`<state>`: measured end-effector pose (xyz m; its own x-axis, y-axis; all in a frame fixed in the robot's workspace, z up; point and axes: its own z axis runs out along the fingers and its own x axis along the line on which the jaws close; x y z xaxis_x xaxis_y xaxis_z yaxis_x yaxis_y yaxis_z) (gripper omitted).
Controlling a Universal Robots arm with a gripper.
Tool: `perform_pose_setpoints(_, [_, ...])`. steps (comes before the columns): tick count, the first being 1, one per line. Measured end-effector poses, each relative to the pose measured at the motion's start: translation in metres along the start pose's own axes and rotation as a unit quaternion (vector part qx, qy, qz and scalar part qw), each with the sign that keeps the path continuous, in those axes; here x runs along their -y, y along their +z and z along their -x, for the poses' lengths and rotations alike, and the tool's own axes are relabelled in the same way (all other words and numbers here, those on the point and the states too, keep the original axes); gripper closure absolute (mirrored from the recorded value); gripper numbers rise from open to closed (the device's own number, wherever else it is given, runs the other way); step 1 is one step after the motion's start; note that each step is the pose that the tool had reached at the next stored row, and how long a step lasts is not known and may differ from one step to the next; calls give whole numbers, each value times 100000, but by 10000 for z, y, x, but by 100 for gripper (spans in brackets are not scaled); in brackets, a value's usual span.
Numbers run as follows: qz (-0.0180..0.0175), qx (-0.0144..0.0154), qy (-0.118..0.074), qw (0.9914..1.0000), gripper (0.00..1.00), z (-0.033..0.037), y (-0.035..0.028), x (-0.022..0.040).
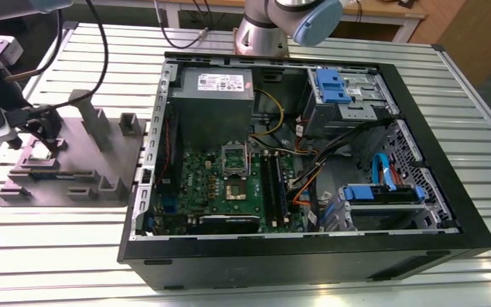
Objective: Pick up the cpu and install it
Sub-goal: 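Pick up the cpu and move it towards the insertion slot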
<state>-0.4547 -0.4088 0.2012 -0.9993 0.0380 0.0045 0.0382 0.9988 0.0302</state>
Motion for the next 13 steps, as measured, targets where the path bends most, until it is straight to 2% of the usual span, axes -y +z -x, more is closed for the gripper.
perform_pose_setpoints(3, [-6, 0, 231, 100000, 34, 2, 15, -3])
perform_pose_setpoints(13, [-14, 5, 238, 100000, 34, 3, 130, 0])
